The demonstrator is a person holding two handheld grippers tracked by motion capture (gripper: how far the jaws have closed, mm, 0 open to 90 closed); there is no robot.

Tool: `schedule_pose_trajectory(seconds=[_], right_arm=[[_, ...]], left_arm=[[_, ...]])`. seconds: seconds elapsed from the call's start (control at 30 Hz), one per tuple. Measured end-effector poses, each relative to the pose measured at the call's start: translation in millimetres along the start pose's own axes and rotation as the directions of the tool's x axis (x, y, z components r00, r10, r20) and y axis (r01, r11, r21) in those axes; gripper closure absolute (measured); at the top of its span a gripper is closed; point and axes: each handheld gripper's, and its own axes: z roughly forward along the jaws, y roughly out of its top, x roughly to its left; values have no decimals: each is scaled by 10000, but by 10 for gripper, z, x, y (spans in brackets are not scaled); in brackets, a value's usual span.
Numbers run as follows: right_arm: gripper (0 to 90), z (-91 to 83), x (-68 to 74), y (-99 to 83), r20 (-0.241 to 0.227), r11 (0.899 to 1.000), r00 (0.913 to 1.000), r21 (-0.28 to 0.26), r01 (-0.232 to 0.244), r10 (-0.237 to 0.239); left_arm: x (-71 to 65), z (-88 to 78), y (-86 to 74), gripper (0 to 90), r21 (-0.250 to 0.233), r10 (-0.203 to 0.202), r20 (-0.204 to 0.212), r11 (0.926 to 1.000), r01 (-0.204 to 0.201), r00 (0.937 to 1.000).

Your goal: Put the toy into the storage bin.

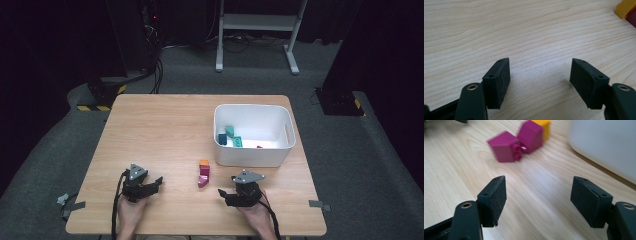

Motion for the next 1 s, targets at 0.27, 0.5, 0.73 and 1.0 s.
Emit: schedule_pose_trajectory(seconds=[0.27, 0.5, 0.73, 1.0], right_arm=[[298, 172, 150, 187, -677, 9993, 9972, -201, 313, -326], [308, 267, 196, 304, -801, 9982, 9952, -262, 543, -563], [314, 375, 258, 364, -919, 9968, 9926, -188, 778, -792], [325, 468, 320, 415, -879, 9943, 9904, -131, 1061, -1069]], left_arm=[[3, -1, 0, 313, 6, 13, 40, 10000, -13, 10000], [-7, 2, 1, 308, 47, 98, 7, 9999, -98, 10000], [-29, 9, 4, 294, 123, 301, -76, 9995, -300, 9995], [-36, 11, 4, 290, 133, 355, -141, 9993, -354, 9993]])
